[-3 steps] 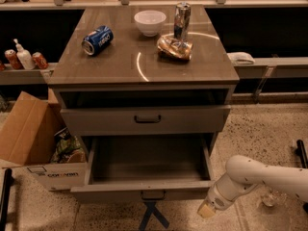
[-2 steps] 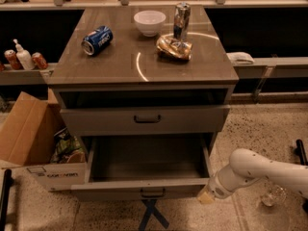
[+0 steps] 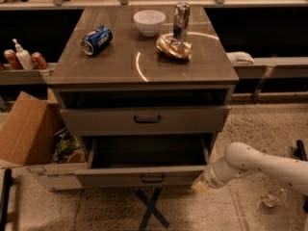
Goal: Close middle drawer
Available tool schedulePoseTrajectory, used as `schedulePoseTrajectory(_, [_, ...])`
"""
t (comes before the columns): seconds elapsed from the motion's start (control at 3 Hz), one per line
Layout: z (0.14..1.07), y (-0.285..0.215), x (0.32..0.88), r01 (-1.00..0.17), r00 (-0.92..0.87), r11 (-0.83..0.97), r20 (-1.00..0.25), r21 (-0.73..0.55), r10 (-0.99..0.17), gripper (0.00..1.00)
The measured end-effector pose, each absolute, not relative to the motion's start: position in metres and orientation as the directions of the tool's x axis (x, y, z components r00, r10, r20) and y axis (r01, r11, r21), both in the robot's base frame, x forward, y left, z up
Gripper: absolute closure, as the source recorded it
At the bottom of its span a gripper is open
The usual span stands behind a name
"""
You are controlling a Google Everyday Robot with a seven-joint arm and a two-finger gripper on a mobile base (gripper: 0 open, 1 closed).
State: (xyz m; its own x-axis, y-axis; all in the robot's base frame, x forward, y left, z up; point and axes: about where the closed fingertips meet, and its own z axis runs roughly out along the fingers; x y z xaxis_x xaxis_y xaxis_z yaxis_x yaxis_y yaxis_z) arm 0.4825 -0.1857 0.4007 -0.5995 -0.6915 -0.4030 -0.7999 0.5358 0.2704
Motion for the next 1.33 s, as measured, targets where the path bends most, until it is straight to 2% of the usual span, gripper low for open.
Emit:
schedulePoseTrajectory(0.33, [0.401,-0.186,0.483,-0.800,-0.599,0.536,-0.403,0.270,-0.691,1.00])
schedulePoseTrajectory(1.33, [0.400,-0.167,0.572,-0.806,-0.577,0.562,-0.453,0.185,-0.679,1.00])
